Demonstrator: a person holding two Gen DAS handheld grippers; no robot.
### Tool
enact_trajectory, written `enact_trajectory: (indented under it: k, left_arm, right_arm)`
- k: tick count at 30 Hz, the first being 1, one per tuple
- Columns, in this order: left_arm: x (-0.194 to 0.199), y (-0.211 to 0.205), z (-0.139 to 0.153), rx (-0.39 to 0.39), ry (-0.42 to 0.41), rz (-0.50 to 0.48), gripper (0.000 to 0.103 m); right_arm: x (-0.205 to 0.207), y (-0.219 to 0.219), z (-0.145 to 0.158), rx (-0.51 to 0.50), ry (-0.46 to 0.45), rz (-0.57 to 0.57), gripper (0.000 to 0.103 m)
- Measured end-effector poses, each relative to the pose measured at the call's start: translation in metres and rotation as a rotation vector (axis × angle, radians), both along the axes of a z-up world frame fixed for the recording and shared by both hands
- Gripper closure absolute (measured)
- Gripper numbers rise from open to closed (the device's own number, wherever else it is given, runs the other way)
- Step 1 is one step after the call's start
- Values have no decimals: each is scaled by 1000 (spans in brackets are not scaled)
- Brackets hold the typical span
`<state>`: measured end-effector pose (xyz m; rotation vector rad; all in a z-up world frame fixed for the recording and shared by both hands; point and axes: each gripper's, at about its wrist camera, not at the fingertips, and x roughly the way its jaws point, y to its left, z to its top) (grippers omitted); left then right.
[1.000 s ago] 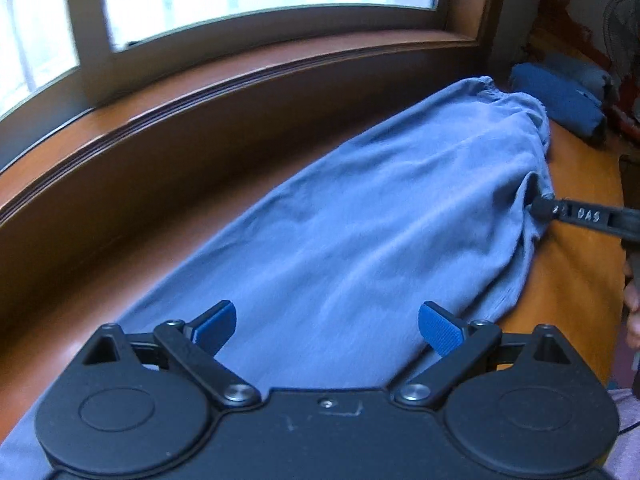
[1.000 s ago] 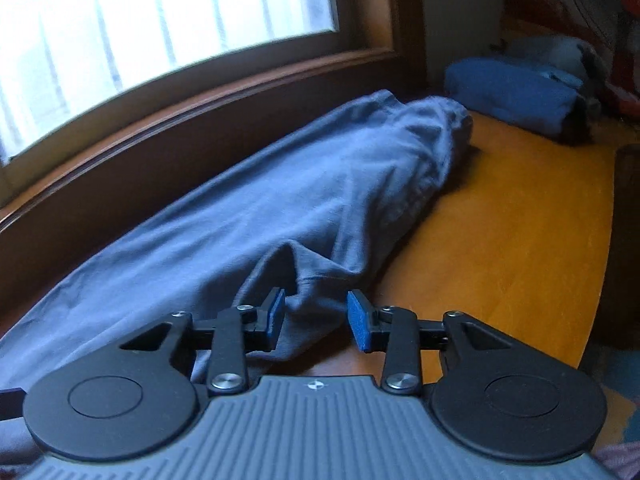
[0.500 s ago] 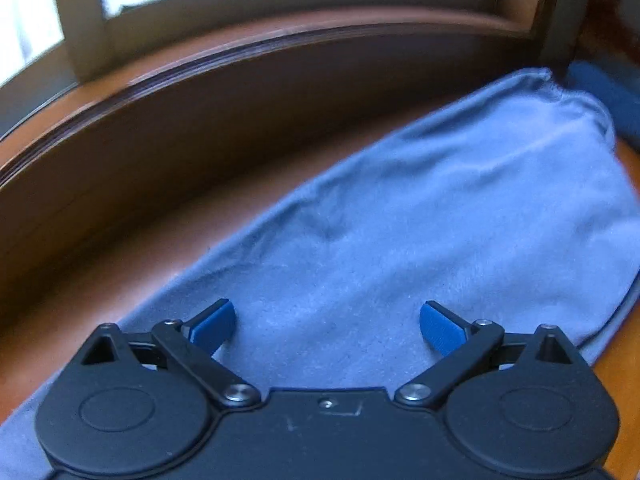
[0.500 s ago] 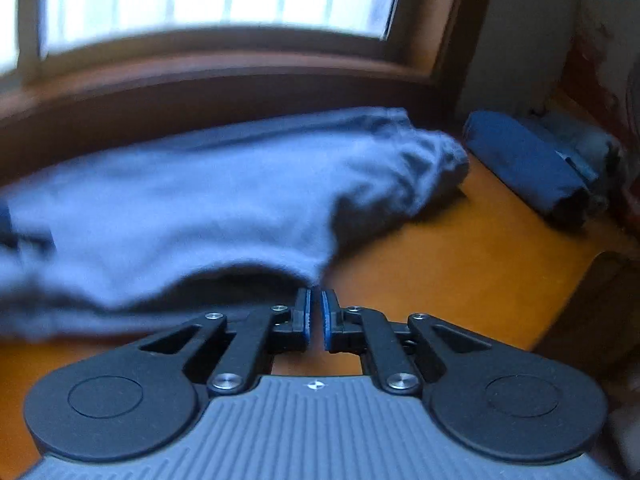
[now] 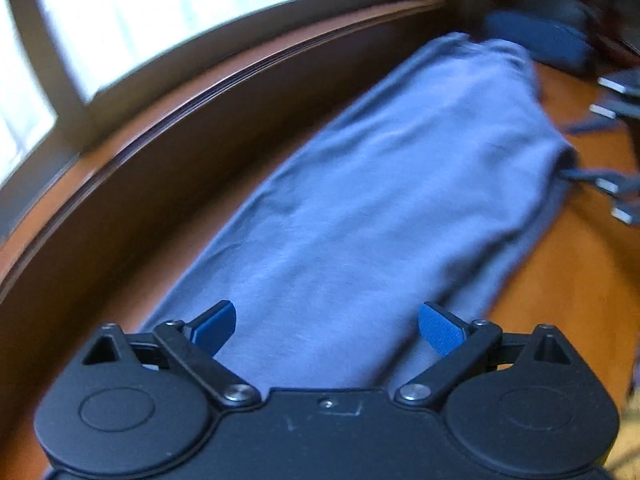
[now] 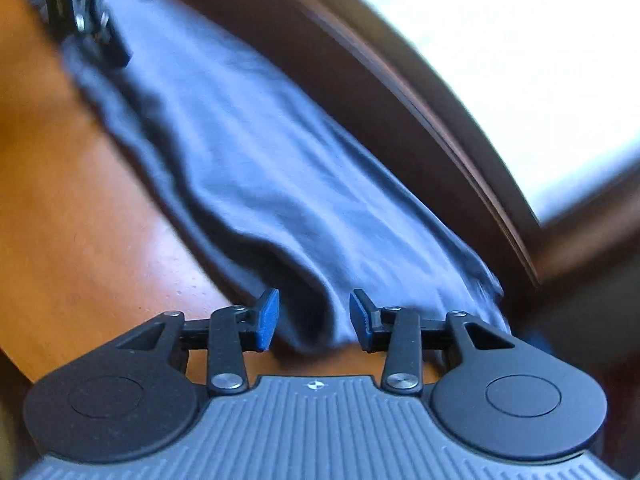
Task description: Fold clothes
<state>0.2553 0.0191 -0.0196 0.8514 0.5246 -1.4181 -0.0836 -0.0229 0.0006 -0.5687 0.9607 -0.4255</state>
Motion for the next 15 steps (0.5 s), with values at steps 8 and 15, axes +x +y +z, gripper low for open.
enact_trajectory:
  k: [8, 15]
  left_arm:
    - [-52, -1, -12, -34, -105, -96, 13]
    - [-53, -31, -14, -77, -69, 0, 16]
  right_arm:
    - [17, -47, 34, 206, -137, -73, 101]
    - [7, -79, 61, 447, -317, -210, 101]
